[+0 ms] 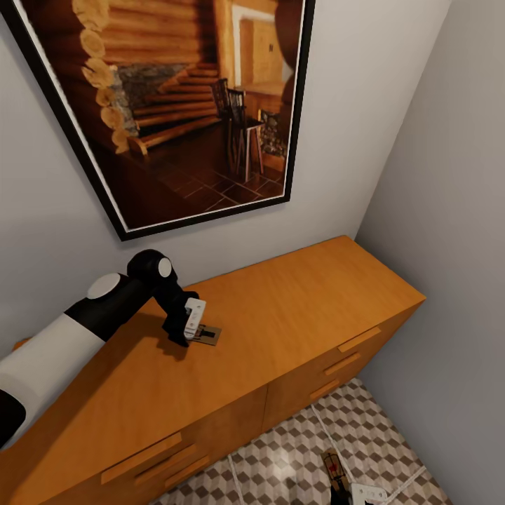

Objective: Take the four mousetraps from the cabinet in the bathroom and place them on the bathroom floor. Make sure all four end up on the same floor surface, and ensure that at least two of them are either under or directly next to the same bathroom sink.

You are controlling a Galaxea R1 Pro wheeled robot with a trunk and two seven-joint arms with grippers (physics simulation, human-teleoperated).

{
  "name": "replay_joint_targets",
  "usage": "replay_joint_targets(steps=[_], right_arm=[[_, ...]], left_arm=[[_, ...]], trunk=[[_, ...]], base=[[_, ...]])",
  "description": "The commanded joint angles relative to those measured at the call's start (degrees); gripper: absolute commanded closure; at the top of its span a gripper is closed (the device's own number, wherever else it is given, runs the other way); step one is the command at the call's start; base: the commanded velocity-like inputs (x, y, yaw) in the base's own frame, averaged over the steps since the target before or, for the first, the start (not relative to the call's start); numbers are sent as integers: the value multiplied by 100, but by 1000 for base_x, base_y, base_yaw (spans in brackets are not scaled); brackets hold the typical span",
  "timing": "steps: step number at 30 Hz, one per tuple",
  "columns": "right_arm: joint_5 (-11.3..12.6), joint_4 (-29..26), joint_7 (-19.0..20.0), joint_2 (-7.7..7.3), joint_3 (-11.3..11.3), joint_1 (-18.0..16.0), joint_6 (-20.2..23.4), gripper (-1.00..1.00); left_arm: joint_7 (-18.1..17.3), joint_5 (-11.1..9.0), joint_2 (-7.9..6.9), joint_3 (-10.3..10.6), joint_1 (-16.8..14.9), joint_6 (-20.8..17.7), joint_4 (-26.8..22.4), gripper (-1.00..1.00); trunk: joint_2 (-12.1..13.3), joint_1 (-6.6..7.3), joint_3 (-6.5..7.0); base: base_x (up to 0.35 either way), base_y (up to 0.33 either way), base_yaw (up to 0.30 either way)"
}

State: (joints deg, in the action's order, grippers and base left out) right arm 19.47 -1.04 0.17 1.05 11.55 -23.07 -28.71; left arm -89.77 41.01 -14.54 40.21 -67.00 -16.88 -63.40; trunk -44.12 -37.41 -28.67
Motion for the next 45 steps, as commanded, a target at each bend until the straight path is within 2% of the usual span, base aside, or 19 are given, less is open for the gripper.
replay_joint_targets(steps=[1, 45], right_arm=[[57, 7, 1, 1, 49, -5, -21, 100], [57, 7, 1, 7, 49, -5, -21, 100]], left_arm=[[-23, 21, -3, 13, -6, -59, 10, -100], [-23, 27, 34, 13, -5, -54, 395, -100]], trunk=[[-5, -1, -6], [-5, -1, -6]], base=[[0, 0, 0], [0, 0, 0]])
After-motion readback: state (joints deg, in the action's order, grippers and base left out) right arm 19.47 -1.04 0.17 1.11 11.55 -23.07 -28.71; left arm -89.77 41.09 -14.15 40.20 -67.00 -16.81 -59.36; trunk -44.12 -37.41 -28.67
